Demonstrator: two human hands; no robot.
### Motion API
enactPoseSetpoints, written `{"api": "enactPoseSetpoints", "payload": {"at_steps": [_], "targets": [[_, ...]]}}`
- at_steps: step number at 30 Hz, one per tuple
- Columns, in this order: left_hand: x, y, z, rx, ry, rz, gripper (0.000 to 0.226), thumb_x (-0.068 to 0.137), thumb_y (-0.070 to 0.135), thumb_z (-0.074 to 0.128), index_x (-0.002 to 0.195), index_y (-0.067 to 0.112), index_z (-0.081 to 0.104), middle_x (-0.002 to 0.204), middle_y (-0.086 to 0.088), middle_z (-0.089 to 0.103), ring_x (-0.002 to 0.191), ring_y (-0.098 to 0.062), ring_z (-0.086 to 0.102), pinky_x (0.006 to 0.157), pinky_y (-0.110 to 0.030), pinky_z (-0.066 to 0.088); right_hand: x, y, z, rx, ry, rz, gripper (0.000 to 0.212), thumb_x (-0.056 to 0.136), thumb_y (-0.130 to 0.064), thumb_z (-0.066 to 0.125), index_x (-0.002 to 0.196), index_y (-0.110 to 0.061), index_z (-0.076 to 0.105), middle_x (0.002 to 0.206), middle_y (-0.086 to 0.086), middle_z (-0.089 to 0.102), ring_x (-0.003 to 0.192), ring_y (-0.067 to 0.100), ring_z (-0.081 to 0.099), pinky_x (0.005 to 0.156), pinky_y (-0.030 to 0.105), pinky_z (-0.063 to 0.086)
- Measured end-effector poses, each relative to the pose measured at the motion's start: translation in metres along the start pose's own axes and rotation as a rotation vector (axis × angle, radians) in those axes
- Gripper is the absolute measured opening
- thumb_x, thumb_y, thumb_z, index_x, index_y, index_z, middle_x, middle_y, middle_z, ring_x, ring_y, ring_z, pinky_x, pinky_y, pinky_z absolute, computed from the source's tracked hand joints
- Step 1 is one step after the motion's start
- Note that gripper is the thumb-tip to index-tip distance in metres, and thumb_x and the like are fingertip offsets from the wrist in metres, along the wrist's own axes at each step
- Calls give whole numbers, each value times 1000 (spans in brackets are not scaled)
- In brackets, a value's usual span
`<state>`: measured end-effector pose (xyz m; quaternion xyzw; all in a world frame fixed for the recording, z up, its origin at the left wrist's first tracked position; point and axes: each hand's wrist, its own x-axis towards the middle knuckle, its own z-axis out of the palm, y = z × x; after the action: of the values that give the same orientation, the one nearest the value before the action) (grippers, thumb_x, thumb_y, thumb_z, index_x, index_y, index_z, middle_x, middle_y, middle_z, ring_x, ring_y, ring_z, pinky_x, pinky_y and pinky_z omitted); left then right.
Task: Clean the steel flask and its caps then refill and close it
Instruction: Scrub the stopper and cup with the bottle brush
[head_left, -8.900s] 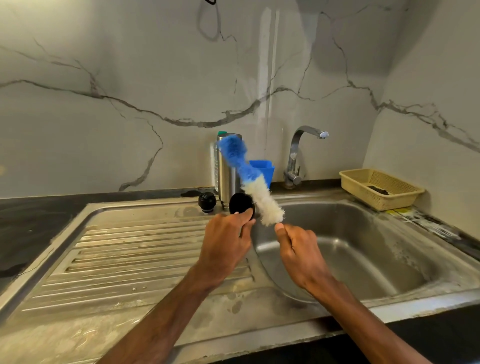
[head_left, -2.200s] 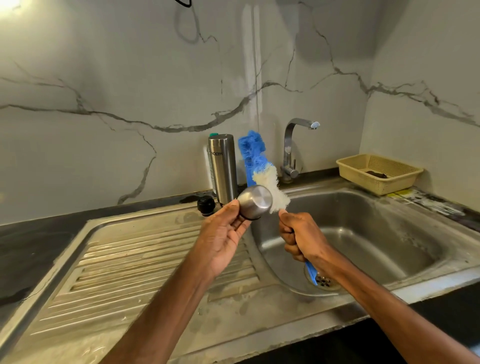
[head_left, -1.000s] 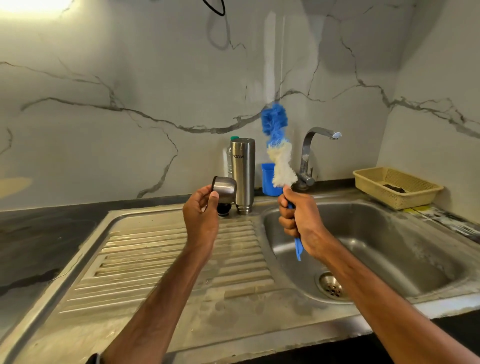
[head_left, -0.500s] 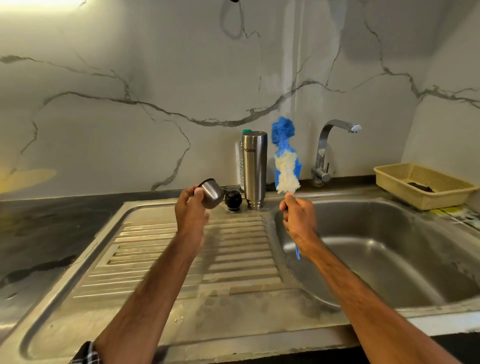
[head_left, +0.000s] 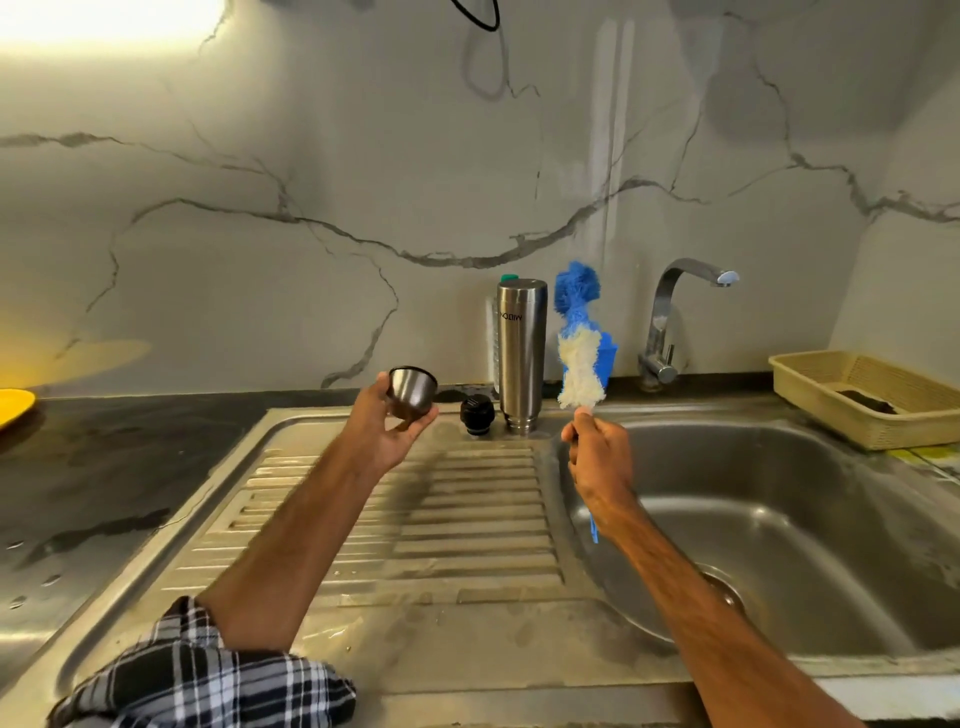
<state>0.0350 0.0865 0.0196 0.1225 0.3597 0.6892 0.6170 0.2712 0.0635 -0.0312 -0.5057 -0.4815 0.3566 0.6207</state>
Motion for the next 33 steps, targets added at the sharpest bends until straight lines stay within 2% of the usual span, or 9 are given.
{"api": "enactPoseSetpoints", "payload": {"at_steps": [4, 8, 10, 12, 15, 19, 23, 27, 33], "targets": [[11, 17, 4, 150, -12, 55, 22, 99, 23, 66, 110, 6, 57, 118, -20, 57, 112, -36, 61, 95, -50, 56, 4, 3, -1, 10, 35, -2, 42, 106, -28, 45, 71, -12, 60, 53, -2, 47, 47, 9, 40, 49, 26, 32], [33, 14, 3, 931, 45, 397, 46, 71, 30, 93, 105, 11, 69, 107, -13, 72, 93, -26, 72, 76, -41, 64, 6, 7, -2, -33, 69, -5, 42, 106, -30, 44, 71, -13, 60, 56, 0, 48, 50, 12, 42, 50, 27, 33], [40, 15, 3, 1270, 9, 569, 54, 60, 36, 98, 101, 13, 72, 102, -6, 71, 93, -21, 68, 76, -36, 62, 6, 9, -3, -44, 67, -18, 42, 106, -30, 44, 71, -14, 61, 55, -1, 48, 50, 12, 42, 51, 27, 33], [48, 17, 5, 1488, -58, 646, 50, 61, 32, 97, 101, 10, 76, 105, -5, 71, 95, -19, 64, 76, -29, 54, 8, 10, -4, -55, 69, -23, 42, 106, -31, 44, 71, -14, 61, 55, -1, 49, 51, 12, 42, 51, 26, 33], [60, 17, 9, 1750, -154, 683, 48, 69, 29, 93, 109, 8, 77, 108, -8, 75, 94, -20, 66, 81, -31, 55, 10, 12, -6, -57, 78, -15, 41, 106, -32, 44, 72, -14, 61, 57, -1, 49, 53, 12, 43, 52, 27, 34], [70, 9, 10, 1855, -231, 685, 44, 72, 27, 92, 109, 8, 77, 104, -8, 75, 87, -20, 66, 74, -27, 52, 12, 15, -9, -38, 81, -1, 39, 106, -32, 43, 78, -12, 61, 61, 1, 50, 56, 13, 45, 53, 26, 36], [78, 4, 7, 1920, -263, 649, 43, 74, 21, 90, 111, 4, 75, 107, -10, 73, 100, -27, 66, 89, -39, 56, 14, 20, -7, -57, 67, -7, 39, 105, -33, 44, 78, -12, 61, 61, 1, 50, 56, 13, 45, 53, 27, 35], [89, 0, 1, 1930, -286, 638, 51, 77, 21, 87, 122, 5, 70, 117, -12, 71, 107, -28, 63, 92, -37, 51, 16, 21, -5, -74, 73, -7, 39, 105, -31, 44, 75, -13, 61, 59, 0, 50, 55, 13, 44, 52, 27, 35], [97, -1, -2, 1923, -323, 651, 45, 79, 27, 87, 116, 7, 70, 103, -6, 69, 96, -26, 63, 75, -28, 43, 19, 24, -4, -114, 89, -4, 39, 106, -32, 43, 82, -10, 65, 59, -1, 50, 53, 11, 44, 50, 24, 35]]}}
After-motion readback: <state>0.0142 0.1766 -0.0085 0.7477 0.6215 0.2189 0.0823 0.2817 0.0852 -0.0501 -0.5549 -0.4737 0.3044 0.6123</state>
